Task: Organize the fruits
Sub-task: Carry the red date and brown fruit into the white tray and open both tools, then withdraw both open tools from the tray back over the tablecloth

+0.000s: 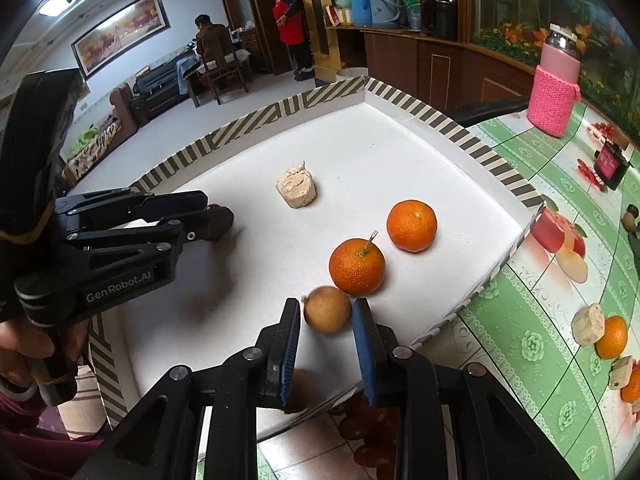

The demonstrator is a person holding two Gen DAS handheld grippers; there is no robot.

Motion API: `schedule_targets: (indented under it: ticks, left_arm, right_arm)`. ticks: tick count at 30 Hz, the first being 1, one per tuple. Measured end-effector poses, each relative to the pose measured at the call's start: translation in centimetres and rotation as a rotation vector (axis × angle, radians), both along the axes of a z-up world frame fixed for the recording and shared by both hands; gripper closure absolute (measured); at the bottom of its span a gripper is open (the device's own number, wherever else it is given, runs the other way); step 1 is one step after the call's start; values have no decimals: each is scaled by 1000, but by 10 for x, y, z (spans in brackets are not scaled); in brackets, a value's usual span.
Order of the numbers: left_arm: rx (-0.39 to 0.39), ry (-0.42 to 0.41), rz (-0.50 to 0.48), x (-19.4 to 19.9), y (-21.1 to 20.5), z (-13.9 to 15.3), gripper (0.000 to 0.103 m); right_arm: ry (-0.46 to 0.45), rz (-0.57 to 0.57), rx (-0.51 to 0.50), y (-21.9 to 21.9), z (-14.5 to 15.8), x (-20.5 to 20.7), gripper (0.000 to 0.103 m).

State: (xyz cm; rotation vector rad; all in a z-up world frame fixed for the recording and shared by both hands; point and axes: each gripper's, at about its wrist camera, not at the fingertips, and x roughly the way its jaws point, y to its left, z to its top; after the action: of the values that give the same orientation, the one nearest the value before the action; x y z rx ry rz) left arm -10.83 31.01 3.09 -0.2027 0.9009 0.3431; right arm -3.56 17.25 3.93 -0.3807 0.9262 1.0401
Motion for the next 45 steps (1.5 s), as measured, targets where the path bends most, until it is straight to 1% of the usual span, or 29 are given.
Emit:
schedule_targets:
  ticks: [1,2,5,8,15,17,18,26,33,39,45]
  left_arm:
    - [-2,-2,4,-1,0,0,55]
    - [-3,-5,7,-2,1,1,51]
    - [2,-9,19,-4,1,2,51]
    - [4,-15,26,-6,1,3,51]
    - [52,-59,28,-11,-15,16,50]
    - [66,-76,23,-12,-20,20,42]
    - [70,-84,19,-13,-22,22,42]
    - [114,-106,4,-15,-40,33,42]
    - [129,-123,-18,-14,-58,38,42]
    - [126,-140,-71,-8,-83,44,42]
    - [130,-153,-138,5,-117,49,42]
  right_arm:
    - [-1,-1,1,0,1,-1,76]
    - [-5,-4,3,-2,2,-2,75]
    - [-6,-15,13,-7,6,-4,75]
    - [-12,-41,49,-19,16,-5,75]
    - [-47,-133,122,-55,38,-10,75]
    - [-56,-162,139,-66,42,-10,75]
    - [-60,-175,142,-71,43,-7,75]
    - [-58,-263,165,-110,45,-6,74]
    - [-61,-335,177,-144,45,-5,74]
    - [-65,-402,159,-176,41,-1,74]
    - [-62,-473,165,-210,38,2,73]
